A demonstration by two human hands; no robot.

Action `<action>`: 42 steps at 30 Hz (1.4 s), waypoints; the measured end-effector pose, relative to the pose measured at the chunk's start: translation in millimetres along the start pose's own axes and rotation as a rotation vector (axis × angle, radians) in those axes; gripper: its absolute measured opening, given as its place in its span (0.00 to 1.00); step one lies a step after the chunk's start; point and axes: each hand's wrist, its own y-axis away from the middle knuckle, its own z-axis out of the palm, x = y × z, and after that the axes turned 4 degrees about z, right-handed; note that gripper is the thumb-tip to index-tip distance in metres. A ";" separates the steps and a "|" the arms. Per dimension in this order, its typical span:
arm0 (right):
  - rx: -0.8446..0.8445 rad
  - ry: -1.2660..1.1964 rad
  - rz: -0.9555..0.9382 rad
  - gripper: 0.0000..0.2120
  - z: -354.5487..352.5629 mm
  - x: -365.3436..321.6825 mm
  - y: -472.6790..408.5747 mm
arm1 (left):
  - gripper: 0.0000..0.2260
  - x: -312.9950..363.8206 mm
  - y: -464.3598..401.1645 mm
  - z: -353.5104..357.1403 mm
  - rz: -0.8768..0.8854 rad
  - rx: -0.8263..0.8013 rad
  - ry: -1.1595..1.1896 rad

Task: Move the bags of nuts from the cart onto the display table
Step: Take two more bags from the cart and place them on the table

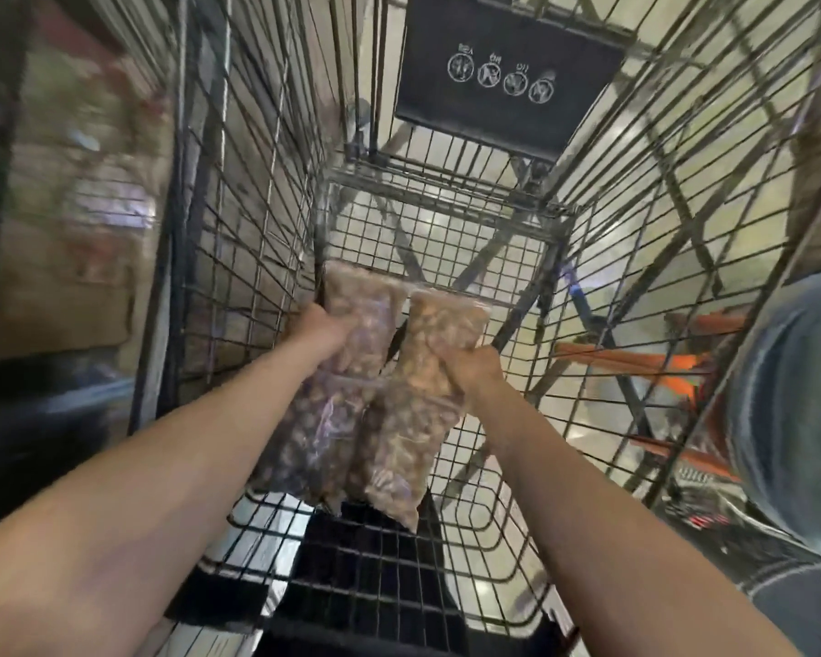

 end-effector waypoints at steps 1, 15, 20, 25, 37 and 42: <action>-0.019 -0.034 0.010 0.48 -1.0 -0.1 -3.4 | 0.34 1.7 0.3 -0.5 -0.003 -0.040 0.027; -0.240 -0.339 -0.227 0.32 -55.9 -33.5 96.3 | 0.30 25.3 83.1 -46.5 0.199 -0.102 0.363; -0.386 -0.222 -0.344 0.54 -90.8 -40.6 160.5 | 0.15 24.8 154.0 -86.2 0.115 -0.206 0.706; -0.608 -0.255 -0.356 0.46 -112.8 -44.9 225.6 | 0.28 -2.3 222.8 -114.5 0.186 -0.217 0.877; -0.735 0.061 -0.468 0.44 -66.2 -12.6 371.2 | 0.28 -117.1 373.4 -154.9 0.371 -0.043 1.209; -0.782 0.224 -0.560 0.38 -17.1 28.2 426.4 | 0.14 -198.5 434.8 -157.8 0.468 0.149 1.411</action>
